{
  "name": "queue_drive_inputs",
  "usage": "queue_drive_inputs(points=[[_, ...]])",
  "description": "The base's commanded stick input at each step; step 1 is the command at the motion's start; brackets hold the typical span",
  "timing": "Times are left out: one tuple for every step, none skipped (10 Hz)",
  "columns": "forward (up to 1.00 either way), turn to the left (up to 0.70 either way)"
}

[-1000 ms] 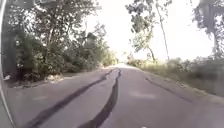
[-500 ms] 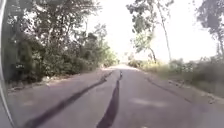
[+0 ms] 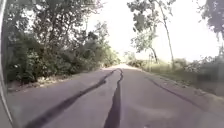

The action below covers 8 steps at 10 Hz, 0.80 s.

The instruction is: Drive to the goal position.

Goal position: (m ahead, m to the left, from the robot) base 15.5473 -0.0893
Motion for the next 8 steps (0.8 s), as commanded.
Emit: queue_drive_inputs(points=[[0.7,-0.12],[0.7,-0.03],[0.7,0.0],[0.7,0.0],[0.7,0.0],[0.7,0.0],[0.7,0.0],[0.7,0.0]])
